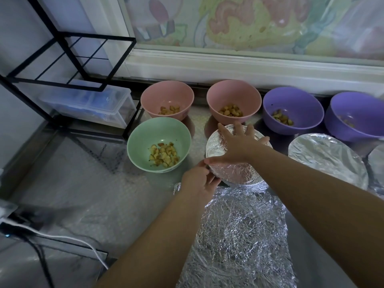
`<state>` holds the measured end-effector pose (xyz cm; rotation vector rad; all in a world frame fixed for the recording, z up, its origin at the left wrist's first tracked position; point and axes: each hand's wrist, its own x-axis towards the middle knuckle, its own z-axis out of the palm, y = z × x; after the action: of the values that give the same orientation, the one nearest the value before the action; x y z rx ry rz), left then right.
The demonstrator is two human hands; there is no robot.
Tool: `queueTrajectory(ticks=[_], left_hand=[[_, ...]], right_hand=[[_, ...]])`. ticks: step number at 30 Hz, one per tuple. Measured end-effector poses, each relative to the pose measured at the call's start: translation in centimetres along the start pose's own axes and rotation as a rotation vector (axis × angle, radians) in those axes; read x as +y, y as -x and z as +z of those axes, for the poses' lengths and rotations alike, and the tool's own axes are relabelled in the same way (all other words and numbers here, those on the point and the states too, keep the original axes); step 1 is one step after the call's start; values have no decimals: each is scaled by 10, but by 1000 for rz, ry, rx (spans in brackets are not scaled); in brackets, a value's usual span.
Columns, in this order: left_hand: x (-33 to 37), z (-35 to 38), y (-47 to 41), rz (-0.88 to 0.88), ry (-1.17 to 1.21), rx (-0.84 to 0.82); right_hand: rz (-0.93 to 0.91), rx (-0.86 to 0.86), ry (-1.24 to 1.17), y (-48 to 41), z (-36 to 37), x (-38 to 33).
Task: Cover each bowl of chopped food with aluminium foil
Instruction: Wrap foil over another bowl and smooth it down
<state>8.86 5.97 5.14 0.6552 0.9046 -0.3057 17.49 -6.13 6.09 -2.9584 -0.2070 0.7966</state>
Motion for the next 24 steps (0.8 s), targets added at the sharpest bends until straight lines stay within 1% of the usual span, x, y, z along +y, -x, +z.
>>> queueTrajectory(ticks=[2, 4, 11, 15, 21, 24], left_hand=[[9, 7, 7, -25, 19, -35], [17, 14, 13, -47, -18, -100], [32, 23, 23, -86, -162, -179], [35, 26, 24, -103, -217, -181], [36, 31, 19, -125, -223, -151], [40, 31, 9, -107, -203, -125]], right_hand=[[0, -6, -9, 1, -1, -1], [3, -2, -13, 2, -1, -1], [12, 19, -1, 0, 2, -2], [8, 28, 3, 0, 4, -2], [17, 39, 11, 1, 4, -3], [60, 30, 14, 2, 3, -5]])
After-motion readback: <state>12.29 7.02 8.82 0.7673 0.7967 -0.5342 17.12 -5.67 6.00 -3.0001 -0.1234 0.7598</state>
